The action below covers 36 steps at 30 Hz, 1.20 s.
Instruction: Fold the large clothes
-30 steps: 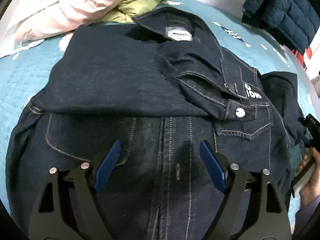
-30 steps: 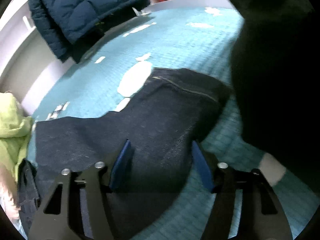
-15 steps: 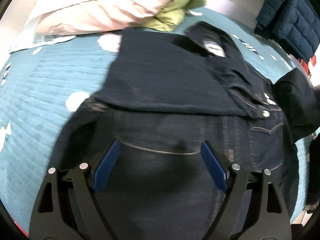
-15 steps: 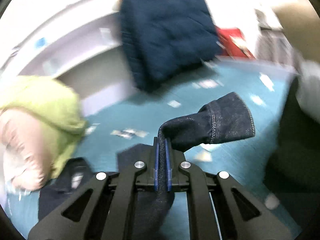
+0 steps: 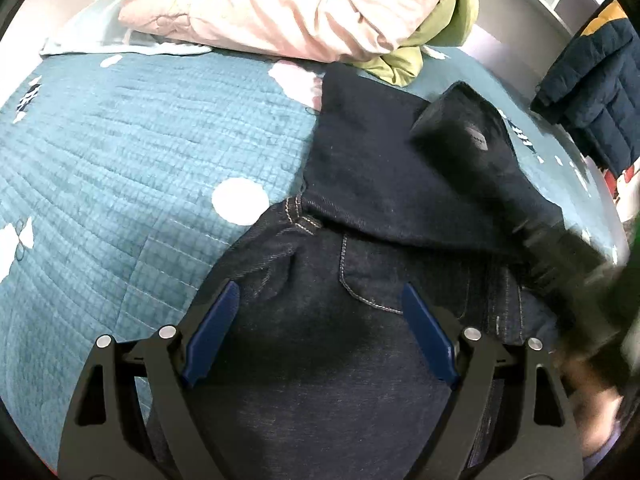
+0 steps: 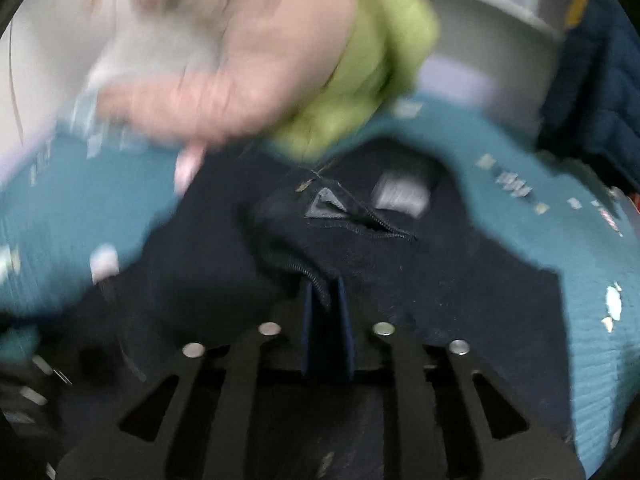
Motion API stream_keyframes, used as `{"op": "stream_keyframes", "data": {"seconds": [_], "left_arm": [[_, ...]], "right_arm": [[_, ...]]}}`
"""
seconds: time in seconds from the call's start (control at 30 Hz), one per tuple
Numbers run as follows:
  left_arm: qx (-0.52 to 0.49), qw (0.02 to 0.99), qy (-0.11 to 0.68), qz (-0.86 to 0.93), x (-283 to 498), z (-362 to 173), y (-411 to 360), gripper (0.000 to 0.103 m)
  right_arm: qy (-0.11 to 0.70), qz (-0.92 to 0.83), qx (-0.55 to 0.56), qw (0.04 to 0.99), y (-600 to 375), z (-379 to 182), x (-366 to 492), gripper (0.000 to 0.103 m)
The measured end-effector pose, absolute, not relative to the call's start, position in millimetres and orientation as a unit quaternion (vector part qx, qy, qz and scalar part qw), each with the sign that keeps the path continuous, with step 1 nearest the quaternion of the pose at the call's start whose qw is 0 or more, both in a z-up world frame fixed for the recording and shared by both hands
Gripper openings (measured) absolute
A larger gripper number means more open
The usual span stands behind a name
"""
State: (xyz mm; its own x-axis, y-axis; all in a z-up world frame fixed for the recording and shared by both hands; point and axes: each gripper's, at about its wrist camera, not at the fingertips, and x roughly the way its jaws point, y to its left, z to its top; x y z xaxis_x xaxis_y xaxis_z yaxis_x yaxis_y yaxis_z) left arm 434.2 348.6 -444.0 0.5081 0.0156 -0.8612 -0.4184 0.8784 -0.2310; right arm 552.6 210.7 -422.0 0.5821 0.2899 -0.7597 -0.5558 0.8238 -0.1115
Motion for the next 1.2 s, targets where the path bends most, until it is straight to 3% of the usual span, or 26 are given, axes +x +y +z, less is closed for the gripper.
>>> {"op": "stream_keyframes", "data": {"seconds": [0.03, 0.17, 0.4, 0.43, 0.53, 0.6, 0.7, 0.87, 1.0, 1.1, 1.2], "left_arm": [[-0.215, 0.842, 0.478, 0.128, 433.3, -443.7, 349.8, 0.084], [-0.223, 0.843, 0.472, 0.128, 432.2, -440.4, 354.0, 0.084], [-0.23, 0.851, 0.452, 0.135, 434.7, -423.2, 355.6, 0.084], [-0.23, 0.854, 0.448, 0.131, 438.1, -419.4, 352.6, 0.084], [-0.214, 0.863, 0.443, 0.111, 457.8, -408.3, 336.5, 0.084], [-0.199, 0.869, 0.443, 0.094, 479.3, -401.1, 322.0, 0.084], [-0.197, 0.875, 0.439, 0.042, 519.5, -393.1, 303.6, 0.084], [-0.201, 0.862, 0.465, -0.008, 579.8, -405.1, 281.2, 0.084], [-0.187, 0.818, 0.544, 0.005, 605.4, -454.3, 272.7, 0.084], [-0.175, 0.823, 0.54, -0.001, 604.2, -465.2, 272.5, 0.084], [-0.195, 0.827, 0.527, -0.014, 600.9, -449.8, 280.4, 0.084]], "right_arm": [[0.389, 0.241, -0.176, 0.872, 211.4, -427.1, 548.6, 0.019], [0.374, 0.265, -0.132, 0.879, 193.4, -410.5, 537.7, 0.062], [0.347, 0.27, -0.047, 0.897, 128.6, -361.5, 524.5, 0.064], [0.355, 0.256, -0.012, 0.899, 106.9, -358.4, 532.3, 0.063], [0.406, 0.22, 0.083, 0.883, 55.8, -370.4, 563.7, 0.022], [0.457, 0.191, 0.135, 0.858, 22.9, -393.8, 587.0, 0.015], [0.522, 0.148, 0.122, 0.831, 1.4, -438.2, 602.3, 0.0], [0.526, 0.154, 0.135, 0.825, -10.0, -461.3, 596.3, 0.0], [0.534, 0.16, 0.152, 0.816, -12.5, -465.7, 599.2, 0.0], [0.541, 0.165, 0.152, 0.81, -13.6, -463.2, 603.3, 0.0], [0.541, 0.173, 0.157, 0.808, -18.6, -446.0, 607.2, 0.008]]}}
